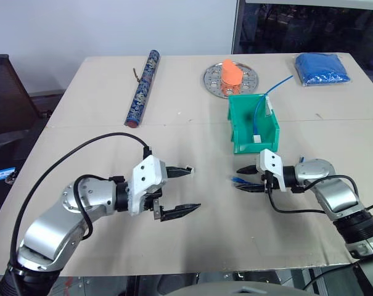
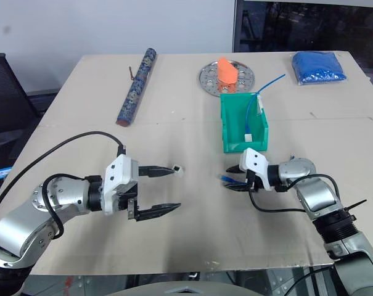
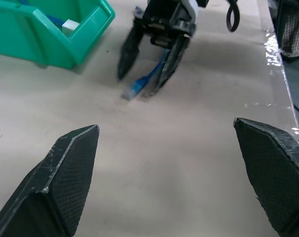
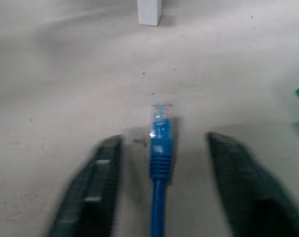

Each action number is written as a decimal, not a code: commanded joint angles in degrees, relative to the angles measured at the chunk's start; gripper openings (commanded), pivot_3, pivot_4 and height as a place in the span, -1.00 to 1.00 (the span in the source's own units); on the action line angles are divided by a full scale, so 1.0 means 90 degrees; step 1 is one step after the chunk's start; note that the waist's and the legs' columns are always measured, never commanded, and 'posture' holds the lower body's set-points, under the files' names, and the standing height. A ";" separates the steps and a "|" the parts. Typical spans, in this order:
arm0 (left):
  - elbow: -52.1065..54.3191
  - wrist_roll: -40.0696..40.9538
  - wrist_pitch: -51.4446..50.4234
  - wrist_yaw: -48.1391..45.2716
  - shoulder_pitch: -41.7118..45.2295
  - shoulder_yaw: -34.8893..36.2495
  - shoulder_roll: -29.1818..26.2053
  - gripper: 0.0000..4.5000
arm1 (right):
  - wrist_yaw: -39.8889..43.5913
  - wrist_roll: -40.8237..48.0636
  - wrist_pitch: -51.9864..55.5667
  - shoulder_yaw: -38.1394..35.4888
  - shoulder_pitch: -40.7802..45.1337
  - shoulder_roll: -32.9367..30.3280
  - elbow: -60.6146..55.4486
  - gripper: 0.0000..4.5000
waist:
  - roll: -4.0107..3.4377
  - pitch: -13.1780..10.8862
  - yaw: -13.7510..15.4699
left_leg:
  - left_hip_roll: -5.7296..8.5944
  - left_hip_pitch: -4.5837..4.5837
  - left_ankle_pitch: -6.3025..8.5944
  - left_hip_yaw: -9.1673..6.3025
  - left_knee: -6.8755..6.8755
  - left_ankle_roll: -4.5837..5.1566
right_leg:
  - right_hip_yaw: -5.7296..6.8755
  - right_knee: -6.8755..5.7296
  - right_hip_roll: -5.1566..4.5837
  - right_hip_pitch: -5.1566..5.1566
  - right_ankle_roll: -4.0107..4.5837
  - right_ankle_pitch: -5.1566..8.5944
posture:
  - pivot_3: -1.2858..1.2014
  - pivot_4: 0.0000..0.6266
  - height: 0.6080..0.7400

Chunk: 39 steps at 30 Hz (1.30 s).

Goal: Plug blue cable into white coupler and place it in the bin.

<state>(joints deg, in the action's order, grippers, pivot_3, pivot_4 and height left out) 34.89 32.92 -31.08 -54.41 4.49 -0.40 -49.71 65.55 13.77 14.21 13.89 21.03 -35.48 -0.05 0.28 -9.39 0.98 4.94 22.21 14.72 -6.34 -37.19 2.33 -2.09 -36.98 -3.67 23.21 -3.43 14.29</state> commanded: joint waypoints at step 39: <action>-0.5094 -0.3012 0.1779 -0.1916 0.3875 -0.3128 0.2753 -0.47 | -0.0999 0.2153 -0.0320 -0.3155 -0.3913 -0.0068 -0.2674 1.00 | 0.0006 0.0001 -0.0030 | 0.0004 0.0021 -0.0012 -0.0013 -0.0045 -0.0010 | 0.0014 -0.0104 0.0009 0.0037 -0.0007 -0.0002 | 0.03 -0.52 1.00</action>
<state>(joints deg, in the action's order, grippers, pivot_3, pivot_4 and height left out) -12.42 5.79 -15.65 -70.85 39.44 -29.77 -24.56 56.79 31.99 11.20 -12.90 -14.04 -35.37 -21.95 0.33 -9.38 0.72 4.97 22.40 14.61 -6.45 -37.60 2.24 -1.96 -37.92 -3.60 23.55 -3.49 14.27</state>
